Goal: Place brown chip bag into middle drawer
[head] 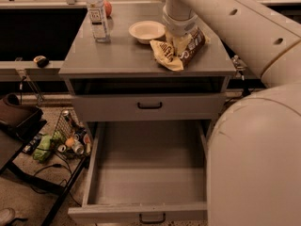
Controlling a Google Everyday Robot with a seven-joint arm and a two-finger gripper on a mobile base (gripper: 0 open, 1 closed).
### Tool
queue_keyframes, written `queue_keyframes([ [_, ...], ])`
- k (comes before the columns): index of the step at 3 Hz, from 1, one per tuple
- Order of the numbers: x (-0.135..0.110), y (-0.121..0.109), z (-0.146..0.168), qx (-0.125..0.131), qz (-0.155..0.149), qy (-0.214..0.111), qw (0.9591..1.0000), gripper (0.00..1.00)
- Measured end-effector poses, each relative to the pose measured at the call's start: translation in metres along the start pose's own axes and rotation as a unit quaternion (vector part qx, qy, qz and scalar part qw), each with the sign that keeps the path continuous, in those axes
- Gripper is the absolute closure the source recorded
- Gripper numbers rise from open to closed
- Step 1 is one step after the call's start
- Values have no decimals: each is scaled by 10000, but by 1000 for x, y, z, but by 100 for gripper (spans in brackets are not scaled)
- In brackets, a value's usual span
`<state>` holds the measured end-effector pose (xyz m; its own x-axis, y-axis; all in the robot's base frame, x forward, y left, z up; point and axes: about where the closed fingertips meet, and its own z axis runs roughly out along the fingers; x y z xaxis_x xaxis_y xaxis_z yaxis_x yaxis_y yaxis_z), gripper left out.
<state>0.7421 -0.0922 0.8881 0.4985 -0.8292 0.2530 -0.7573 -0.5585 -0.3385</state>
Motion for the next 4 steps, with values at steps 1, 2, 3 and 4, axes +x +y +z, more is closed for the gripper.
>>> queue_keyframes([
  [1, 0, 0, 0, 0, -1, 2, 10000, 100],
  [2, 7, -4, -55, 98, -252, 429, 9987, 100],
  [3, 11, 16, -129, 157, -350, 995, 9943, 100],
  [4, -5, 84, -214, 284, -67, 1168, 9927, 100],
])
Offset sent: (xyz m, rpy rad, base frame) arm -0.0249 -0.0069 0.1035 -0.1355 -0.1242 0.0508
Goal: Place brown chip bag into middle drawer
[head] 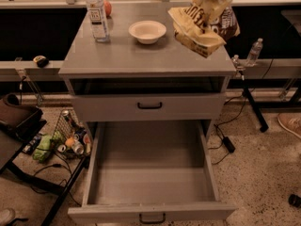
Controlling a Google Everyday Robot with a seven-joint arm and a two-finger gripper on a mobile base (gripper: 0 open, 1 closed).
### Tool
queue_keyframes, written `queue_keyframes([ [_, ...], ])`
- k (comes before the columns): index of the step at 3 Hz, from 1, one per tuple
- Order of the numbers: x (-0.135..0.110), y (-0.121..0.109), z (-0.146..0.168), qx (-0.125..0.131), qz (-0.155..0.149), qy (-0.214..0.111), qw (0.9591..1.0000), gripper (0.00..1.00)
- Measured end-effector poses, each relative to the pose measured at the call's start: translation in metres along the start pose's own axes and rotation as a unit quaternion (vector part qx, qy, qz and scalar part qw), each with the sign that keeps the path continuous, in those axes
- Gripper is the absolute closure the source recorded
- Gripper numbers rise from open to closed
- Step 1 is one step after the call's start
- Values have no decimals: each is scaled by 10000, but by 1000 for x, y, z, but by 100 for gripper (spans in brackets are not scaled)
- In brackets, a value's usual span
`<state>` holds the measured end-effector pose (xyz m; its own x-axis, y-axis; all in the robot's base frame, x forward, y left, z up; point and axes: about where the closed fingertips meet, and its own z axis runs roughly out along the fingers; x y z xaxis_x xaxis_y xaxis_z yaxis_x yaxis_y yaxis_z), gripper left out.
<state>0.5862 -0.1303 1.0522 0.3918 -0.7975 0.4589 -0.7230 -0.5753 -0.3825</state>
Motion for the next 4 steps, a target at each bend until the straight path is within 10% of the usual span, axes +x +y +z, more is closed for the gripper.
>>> queue_keyframes([
  [2, -2, 147, -20, -295, 681, -808, 9940, 100],
  [3, -21, 207, 32, -438, 732, -1499, 9850, 100],
  [4, -62, 220, 85, -174, 530, -2321, 9711, 100],
])
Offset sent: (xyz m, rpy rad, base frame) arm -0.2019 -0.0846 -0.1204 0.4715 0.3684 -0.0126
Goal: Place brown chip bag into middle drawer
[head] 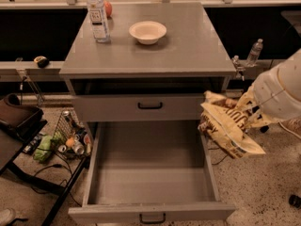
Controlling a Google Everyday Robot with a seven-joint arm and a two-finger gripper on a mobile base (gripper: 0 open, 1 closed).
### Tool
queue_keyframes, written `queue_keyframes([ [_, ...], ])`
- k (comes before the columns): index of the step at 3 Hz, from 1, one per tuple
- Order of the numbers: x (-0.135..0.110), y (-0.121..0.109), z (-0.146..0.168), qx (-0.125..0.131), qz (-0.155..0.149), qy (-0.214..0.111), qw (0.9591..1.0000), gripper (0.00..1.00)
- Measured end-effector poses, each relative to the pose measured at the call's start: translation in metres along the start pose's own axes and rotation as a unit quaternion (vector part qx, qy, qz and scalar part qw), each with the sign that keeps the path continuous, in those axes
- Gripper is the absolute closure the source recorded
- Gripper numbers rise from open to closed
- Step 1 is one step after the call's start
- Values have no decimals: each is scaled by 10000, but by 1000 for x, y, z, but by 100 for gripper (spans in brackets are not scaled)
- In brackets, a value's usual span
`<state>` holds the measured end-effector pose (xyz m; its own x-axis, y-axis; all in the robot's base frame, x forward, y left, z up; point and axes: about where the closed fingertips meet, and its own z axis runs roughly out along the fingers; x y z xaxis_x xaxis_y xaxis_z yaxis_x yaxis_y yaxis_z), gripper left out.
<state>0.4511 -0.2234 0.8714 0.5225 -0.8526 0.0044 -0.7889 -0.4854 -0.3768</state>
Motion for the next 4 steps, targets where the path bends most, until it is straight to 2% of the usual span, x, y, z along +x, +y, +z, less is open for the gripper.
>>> queue_keyframes([
  [1, -15, -9, 1, 202, -243, -302, 9990, 100],
  [3, -30, -15, 20, 145, -405, -385, 9983, 100],
  [4, -60, -9, 89, 27, -414, -901, 9951, 100],
])
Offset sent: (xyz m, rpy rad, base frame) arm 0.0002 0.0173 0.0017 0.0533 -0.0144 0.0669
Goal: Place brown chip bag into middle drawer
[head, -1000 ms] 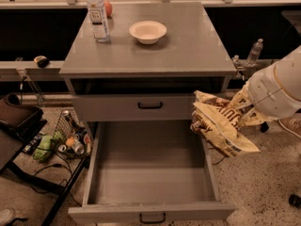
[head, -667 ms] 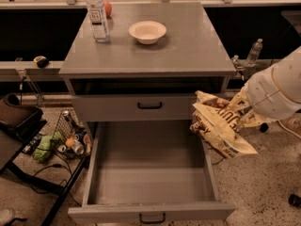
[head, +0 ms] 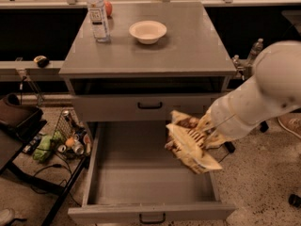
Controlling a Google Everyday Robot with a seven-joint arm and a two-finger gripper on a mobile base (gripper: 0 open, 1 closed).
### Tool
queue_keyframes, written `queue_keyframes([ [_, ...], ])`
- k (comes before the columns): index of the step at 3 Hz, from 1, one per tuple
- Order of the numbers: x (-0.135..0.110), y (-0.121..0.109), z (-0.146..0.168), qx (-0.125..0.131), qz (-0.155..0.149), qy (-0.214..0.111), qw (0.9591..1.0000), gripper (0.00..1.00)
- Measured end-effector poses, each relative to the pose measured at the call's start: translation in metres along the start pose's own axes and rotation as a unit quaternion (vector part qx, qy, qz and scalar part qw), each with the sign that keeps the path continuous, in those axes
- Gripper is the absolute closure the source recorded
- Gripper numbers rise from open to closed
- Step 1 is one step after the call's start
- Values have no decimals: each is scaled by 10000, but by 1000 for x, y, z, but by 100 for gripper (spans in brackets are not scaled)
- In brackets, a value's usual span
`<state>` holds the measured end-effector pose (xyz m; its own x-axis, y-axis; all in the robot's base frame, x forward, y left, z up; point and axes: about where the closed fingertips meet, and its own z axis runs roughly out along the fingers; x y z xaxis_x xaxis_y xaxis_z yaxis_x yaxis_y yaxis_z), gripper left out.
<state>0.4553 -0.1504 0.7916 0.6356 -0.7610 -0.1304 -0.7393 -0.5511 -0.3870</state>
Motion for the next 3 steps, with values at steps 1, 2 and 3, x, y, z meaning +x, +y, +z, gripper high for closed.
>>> queue_keyframes([
  [1, -10, 10, 116, 16, 230, -647, 9976, 100],
  [2, -8, 6, 171, 73, 344, -951, 9948, 100],
  [3, -10, -7, 223, 91, 387, -1290, 9909, 100],
])
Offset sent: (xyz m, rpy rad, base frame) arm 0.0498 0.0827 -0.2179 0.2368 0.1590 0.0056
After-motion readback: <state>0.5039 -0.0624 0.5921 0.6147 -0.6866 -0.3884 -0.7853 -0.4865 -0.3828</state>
